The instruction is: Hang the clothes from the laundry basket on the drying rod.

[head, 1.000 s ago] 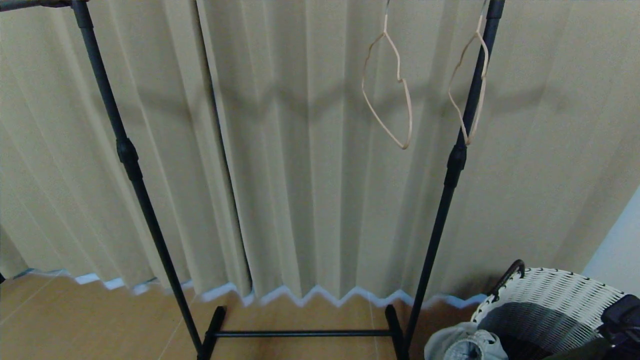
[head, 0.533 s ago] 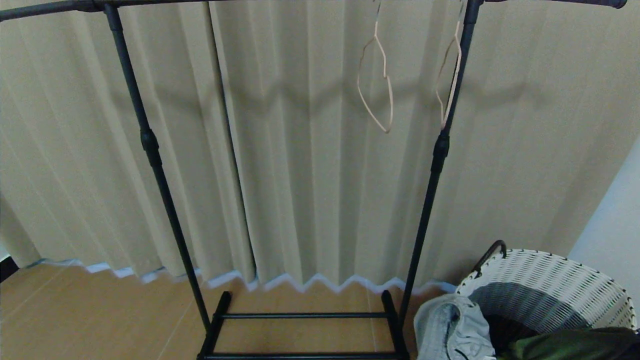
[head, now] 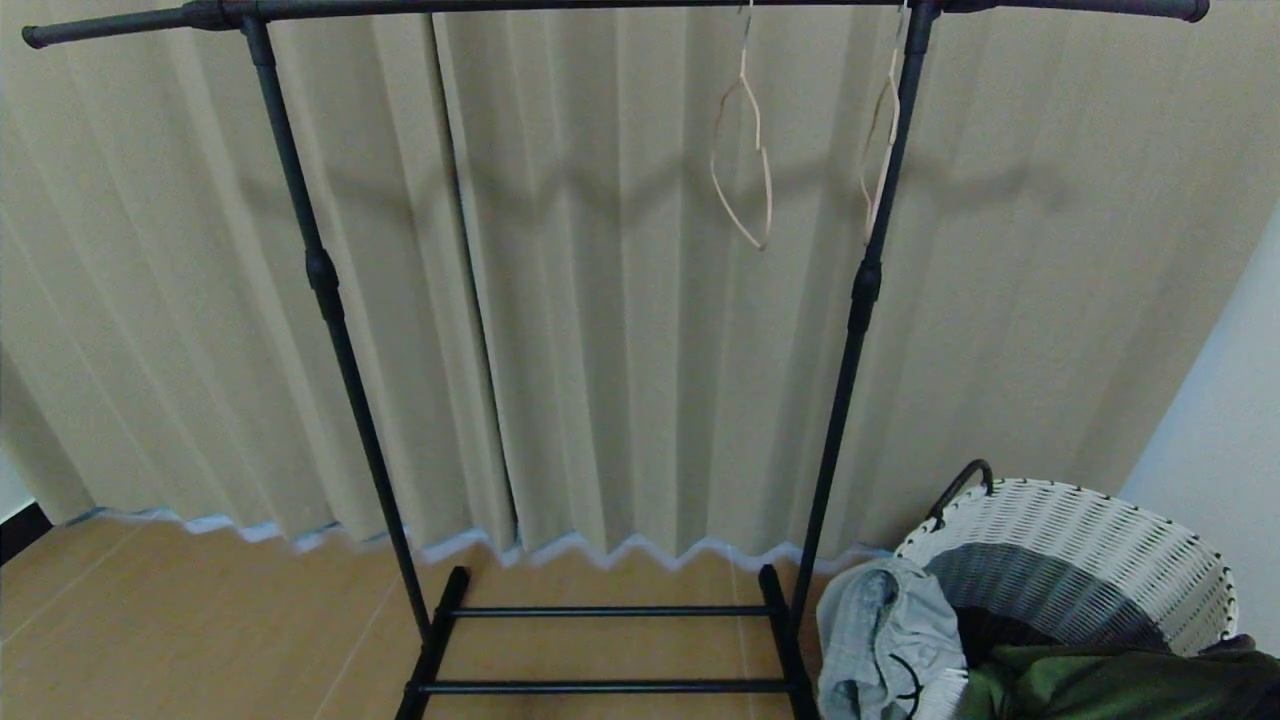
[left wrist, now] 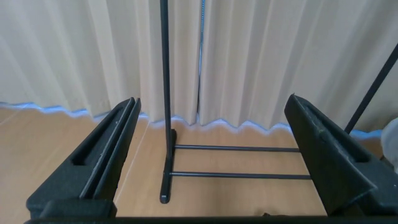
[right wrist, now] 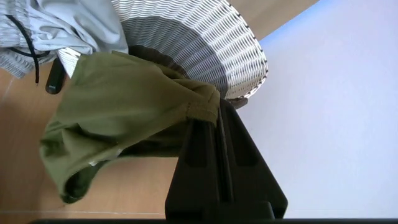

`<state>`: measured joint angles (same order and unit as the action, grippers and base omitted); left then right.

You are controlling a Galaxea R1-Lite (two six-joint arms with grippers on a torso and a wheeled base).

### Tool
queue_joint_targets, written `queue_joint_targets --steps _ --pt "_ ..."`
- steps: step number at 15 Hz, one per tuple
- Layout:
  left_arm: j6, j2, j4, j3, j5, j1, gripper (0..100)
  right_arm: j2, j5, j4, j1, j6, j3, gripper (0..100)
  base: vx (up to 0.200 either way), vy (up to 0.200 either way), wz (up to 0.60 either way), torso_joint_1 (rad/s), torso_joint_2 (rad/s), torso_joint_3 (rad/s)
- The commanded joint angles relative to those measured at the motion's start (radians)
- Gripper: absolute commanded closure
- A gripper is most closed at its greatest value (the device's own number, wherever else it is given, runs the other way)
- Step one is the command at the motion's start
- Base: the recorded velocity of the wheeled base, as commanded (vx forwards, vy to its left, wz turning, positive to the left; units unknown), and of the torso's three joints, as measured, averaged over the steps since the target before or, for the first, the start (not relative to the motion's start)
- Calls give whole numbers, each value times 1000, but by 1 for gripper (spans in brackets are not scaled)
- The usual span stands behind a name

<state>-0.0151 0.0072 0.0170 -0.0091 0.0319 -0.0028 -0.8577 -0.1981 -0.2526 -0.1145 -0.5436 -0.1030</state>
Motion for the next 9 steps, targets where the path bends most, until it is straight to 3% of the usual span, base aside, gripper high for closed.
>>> queue_joint_targets --steps 1,9 --pt "-2 0 0 0 0 0 0 -1 0 -1 -1 -1 0 100 0 0 0 0 0 0" --pt "0 0 0 0 0 0 0 -3 2 1 -1 -1 2 100 0 200 0 2 4 2"
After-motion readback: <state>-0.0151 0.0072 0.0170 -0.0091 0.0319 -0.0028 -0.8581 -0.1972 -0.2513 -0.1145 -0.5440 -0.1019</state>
